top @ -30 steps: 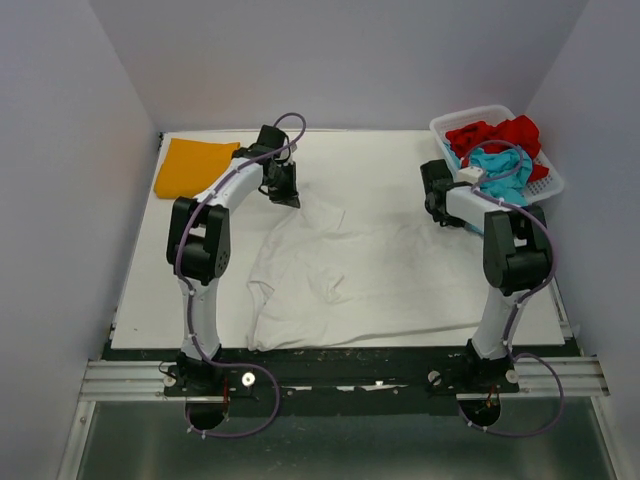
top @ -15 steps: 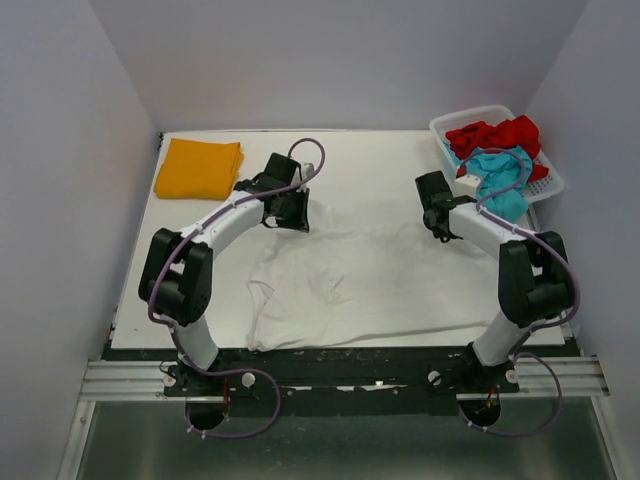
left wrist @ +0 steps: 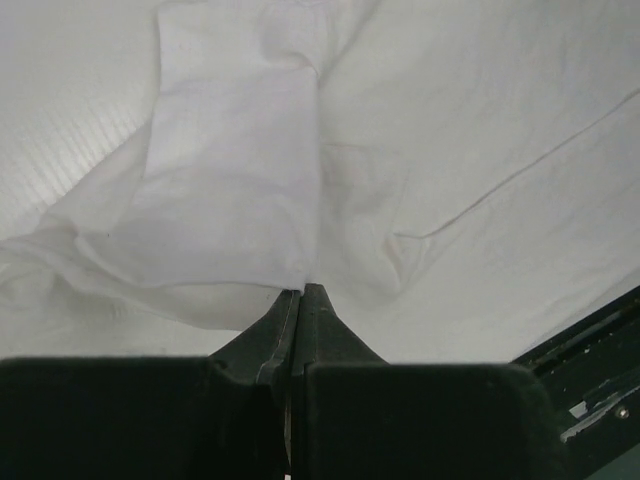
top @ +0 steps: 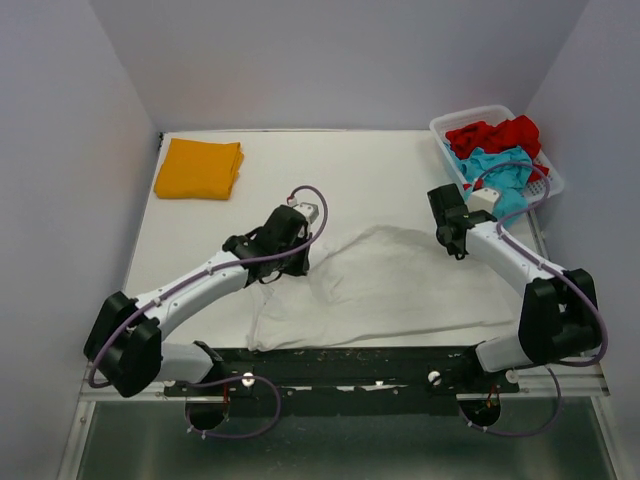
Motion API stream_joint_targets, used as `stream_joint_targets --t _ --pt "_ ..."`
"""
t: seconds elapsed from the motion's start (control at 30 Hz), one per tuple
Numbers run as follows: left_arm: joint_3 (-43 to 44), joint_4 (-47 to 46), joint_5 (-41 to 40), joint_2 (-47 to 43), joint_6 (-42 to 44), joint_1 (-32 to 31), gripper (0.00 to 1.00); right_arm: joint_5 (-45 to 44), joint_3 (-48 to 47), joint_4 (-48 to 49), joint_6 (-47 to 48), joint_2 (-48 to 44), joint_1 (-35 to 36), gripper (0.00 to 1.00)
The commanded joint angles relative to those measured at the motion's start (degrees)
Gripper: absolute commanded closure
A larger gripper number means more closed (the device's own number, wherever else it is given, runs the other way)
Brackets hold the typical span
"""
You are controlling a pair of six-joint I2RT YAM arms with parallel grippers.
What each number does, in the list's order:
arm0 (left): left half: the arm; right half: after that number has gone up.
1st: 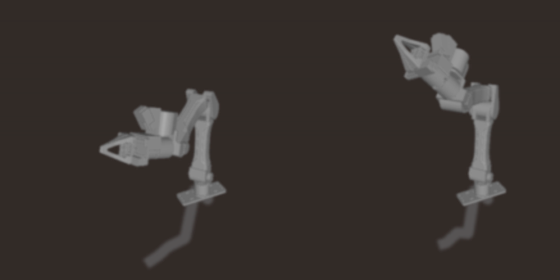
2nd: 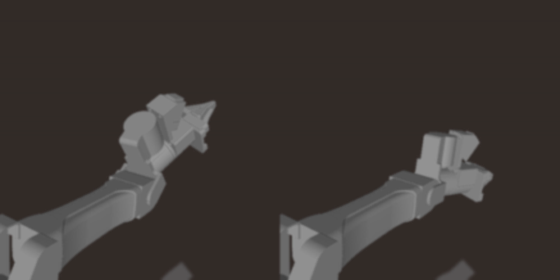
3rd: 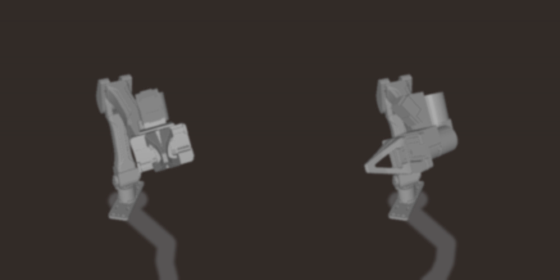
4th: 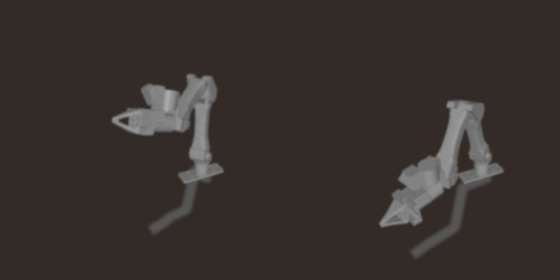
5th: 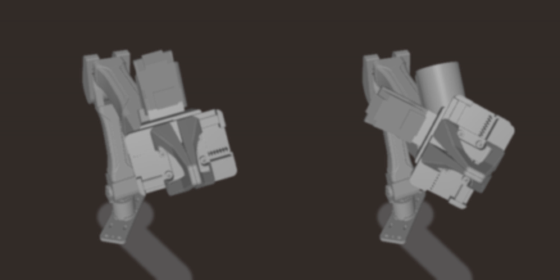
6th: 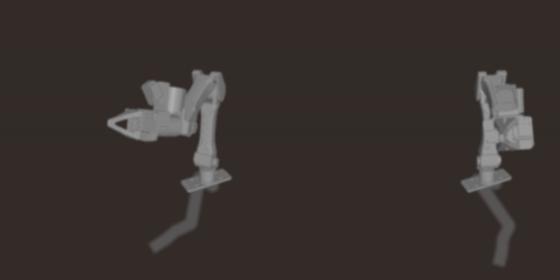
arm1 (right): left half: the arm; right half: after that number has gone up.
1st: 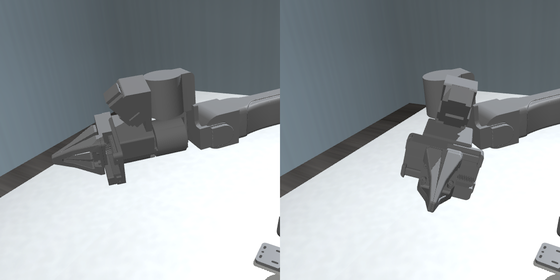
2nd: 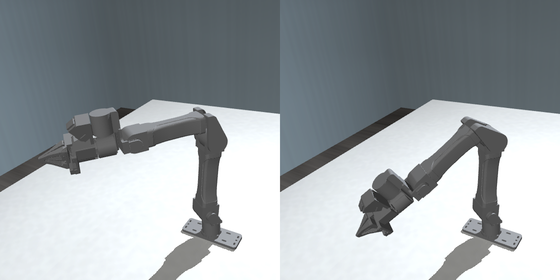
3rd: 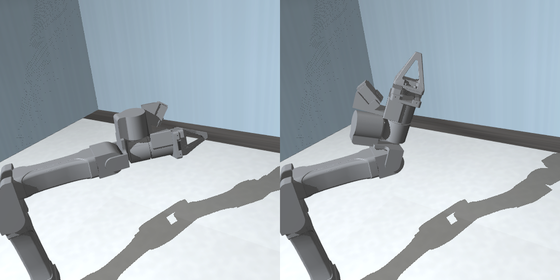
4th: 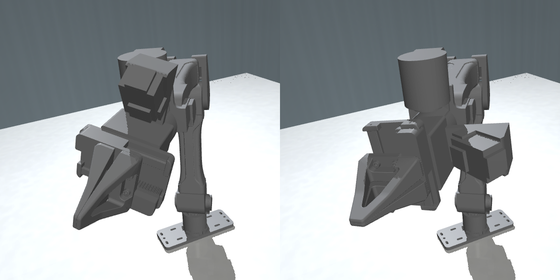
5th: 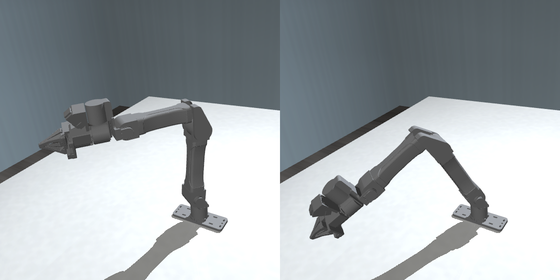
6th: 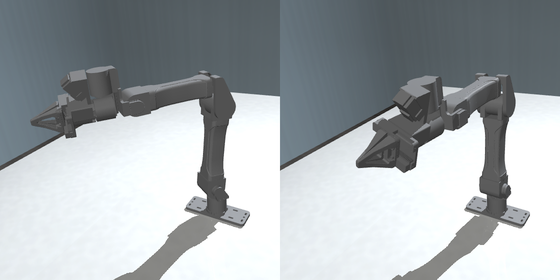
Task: Fold and stack the t-shirts
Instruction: Fold the other side of the tshirt into a rectangle
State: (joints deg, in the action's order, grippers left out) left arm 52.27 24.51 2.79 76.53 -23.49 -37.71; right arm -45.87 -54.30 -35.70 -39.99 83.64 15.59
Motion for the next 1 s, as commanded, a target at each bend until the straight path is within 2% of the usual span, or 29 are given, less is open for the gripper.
stream_joint_targets --t 0.0,0.3,0.6,0.77,0.97 --pt "-4.38 0.85 -8.74 -7.35 -5.61 -4.65 1.0 -3.71 1.07 -4.11 -1.92 -2.42 0.05 0.98" --pt "-13.91 4.27 -14.83 -17.86 -15.64 -6.06 1.0 -10.5 -1.12 -9.06 -2.69 -2.27 -0.84 0.97" --pt "-17.93 8.69 -20.1 -26.24 -23.22 -6.06 1.0 -11.39 -1.98 -9.78 -1.45 -1.23 -3.23 0.97" --pt "-22.66 5.0 -16.88 -32.13 -23.48 -6.06 1.0 -13.05 -2.77 -11.66 -0.98 -0.39 -4.69 0.97" --pt "-24.88 3.71 -14.48 -32.12 -24.8 -6.06 1.0 -8.25 -2.67 -8.51 3.92 1.58 -4.68 0.96"
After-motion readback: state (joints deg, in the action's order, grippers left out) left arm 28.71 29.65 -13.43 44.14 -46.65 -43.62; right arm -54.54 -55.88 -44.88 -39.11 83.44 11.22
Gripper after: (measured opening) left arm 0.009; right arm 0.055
